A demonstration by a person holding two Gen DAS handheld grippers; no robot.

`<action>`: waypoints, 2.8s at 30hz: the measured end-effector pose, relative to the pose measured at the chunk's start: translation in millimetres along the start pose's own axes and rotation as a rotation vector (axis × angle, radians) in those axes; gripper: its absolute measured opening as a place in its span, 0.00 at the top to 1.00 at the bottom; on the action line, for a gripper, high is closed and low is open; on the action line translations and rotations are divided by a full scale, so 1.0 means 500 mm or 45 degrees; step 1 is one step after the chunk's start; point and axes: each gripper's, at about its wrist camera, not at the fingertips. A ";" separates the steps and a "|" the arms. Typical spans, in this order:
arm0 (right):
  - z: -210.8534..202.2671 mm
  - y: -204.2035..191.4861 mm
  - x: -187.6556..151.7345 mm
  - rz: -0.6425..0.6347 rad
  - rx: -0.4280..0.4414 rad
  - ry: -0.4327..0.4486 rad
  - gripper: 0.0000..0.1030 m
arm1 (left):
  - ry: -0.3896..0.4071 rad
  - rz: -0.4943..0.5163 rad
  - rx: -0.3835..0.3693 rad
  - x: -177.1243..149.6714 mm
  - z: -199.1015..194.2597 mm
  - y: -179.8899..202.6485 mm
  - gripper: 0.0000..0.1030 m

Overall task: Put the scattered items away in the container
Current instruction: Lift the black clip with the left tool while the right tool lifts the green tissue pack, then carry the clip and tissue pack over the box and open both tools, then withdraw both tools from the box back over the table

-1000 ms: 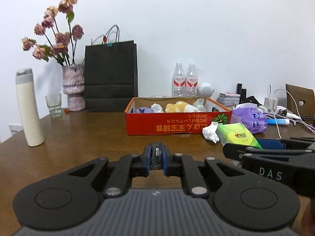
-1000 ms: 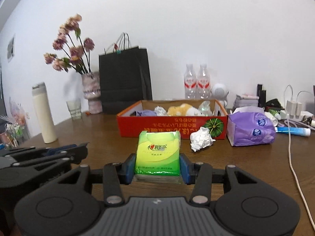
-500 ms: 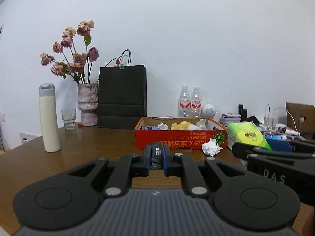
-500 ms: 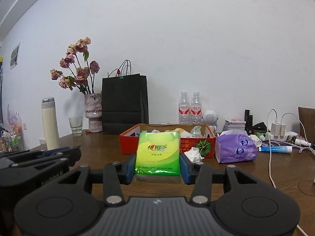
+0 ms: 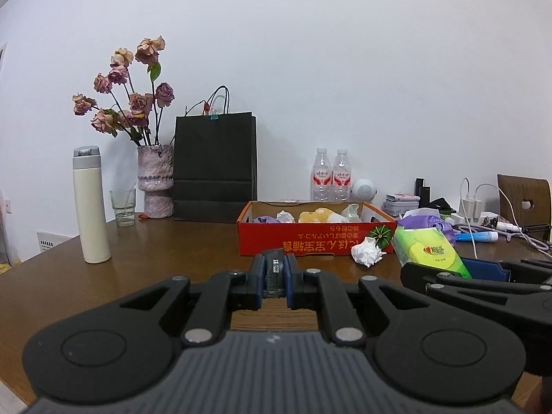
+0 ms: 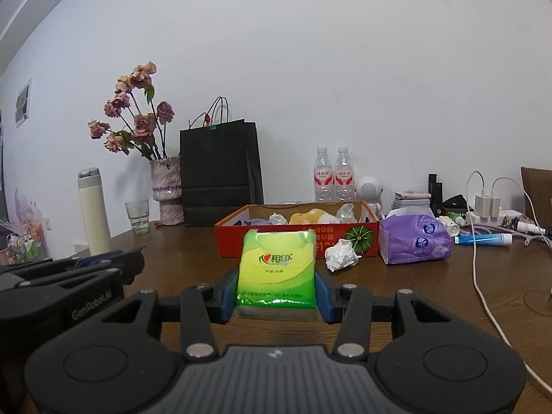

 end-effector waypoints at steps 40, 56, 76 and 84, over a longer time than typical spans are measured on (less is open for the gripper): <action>0.908 0.184 0.405 0.071 0.019 -0.920 0.57 | -0.925 -0.070 -0.211 0.312 0.911 -0.034 0.88; 0.939 0.198 0.406 0.144 0.022 -1.039 0.40 | -0.905 -0.113 -0.233 0.327 0.920 -0.053 0.46; 0.700 0.176 0.494 0.071 -0.099 -0.975 0.22 | -0.911 0.009 -0.058 0.431 0.703 -0.026 0.00; 0.613 0.154 0.506 0.059 -0.074 -0.923 0.21 | -0.833 0.022 -0.036 0.456 0.616 -0.023 0.00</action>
Point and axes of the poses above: each gripper's, at about its wrist camera, not at the fingertips, and z roughly the way its jaws point, y to its right, x to its top, and after that the axes turned 9 degrees about -y, right-handed
